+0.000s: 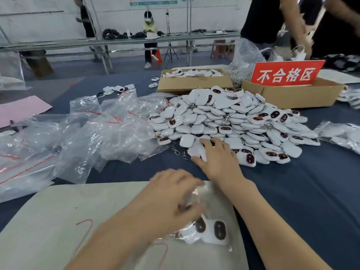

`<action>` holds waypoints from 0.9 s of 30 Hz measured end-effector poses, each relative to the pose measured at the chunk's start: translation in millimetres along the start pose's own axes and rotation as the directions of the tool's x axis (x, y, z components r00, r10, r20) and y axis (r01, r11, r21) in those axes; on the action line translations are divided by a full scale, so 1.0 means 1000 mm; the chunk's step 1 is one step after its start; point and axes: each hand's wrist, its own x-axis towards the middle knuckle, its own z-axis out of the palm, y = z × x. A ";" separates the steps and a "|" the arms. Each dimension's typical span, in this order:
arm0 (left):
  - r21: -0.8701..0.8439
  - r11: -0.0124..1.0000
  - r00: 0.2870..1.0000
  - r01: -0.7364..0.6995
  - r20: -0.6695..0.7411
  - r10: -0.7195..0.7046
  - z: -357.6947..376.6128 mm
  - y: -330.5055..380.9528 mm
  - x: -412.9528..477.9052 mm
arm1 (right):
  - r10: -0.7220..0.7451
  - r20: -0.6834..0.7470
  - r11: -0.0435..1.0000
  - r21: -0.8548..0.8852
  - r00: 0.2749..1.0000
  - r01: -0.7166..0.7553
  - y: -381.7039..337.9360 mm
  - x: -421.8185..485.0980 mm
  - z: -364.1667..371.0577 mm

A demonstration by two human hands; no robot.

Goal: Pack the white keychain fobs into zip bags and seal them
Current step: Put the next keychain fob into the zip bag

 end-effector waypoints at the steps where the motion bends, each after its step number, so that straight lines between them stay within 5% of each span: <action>1: 0.101 0.993 0.998 -0.063 0.020 0.062 0.007 0.008 -0.004 | -0.010 0.006 1.000 -0.010 1.000 0.010 0.002 0.002 -0.003; 6: 0.196 0.974 0.985 -0.116 -0.101 0.137 0.036 0.036 -0.005 | -0.067 0.081 0.998 0.029 0.994 0.064 0.008 0.005 -0.009; 10: 0.175 0.984 0.994 0.013 -0.112 0.007 0.043 0.059 0.010 | -0.088 0.139 0.991 0.113 0.986 0.073 0.015 0.007 -0.014; 16: -0.192 0.969 0.981 0.152 -0.090 -0.172 0.009 0.032 0.022 | -0.133 0.122 0.985 0.129 0.984 0.117 0.018 0.006 -0.010; 20: -0.517 0.836 0.944 0.183 -0.145 -0.297 -0.006 0.001 0.039 | -0.184 0.063 0.980 0.086 0.981 0.178 0.024 0.004 -0.010; 27: -0.665 0.725 0.893 0.182 -0.196 -0.404 0.015 -0.027 0.059 | -0.245 -0.048 0.950 0.189 0.968 0.250 0.025 0.001 -0.011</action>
